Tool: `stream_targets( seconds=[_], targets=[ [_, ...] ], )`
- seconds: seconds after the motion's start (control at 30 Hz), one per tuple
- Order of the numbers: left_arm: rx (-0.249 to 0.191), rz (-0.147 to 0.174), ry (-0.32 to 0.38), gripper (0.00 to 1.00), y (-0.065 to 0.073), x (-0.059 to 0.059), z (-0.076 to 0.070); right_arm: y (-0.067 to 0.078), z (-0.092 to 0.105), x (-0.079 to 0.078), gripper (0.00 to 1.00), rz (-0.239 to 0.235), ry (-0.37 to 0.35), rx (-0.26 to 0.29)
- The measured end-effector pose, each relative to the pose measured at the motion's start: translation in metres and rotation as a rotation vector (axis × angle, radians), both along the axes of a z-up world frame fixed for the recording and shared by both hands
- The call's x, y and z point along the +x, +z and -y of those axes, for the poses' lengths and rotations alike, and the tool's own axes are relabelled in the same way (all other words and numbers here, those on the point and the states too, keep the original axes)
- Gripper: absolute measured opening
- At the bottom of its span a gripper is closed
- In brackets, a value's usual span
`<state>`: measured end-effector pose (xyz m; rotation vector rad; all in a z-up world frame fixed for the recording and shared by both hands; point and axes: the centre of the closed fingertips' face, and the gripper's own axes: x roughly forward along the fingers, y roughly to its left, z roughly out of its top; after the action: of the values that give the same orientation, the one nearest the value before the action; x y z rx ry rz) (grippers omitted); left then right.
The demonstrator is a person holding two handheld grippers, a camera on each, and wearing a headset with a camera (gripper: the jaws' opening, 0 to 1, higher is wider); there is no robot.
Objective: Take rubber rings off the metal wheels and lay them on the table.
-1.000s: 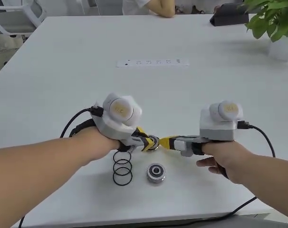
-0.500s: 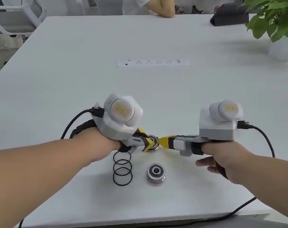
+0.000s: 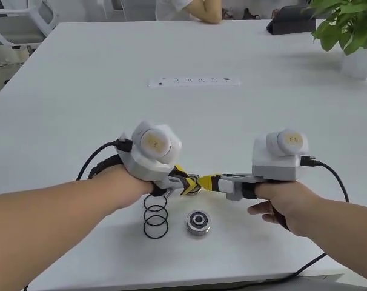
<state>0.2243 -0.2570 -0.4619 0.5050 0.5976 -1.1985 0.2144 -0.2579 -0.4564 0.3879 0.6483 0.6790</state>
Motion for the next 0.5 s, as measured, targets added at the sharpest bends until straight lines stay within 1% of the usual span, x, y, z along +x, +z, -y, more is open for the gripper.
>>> stream_targets(
  seconds=[0.5],
  targets=[
    [0.000,0.001,-0.003,0.07,-0.0002,-0.0010,0.0005,0.0047,-0.0036,-0.0021,0.00,0.004,0.009,0.017]
  ],
)
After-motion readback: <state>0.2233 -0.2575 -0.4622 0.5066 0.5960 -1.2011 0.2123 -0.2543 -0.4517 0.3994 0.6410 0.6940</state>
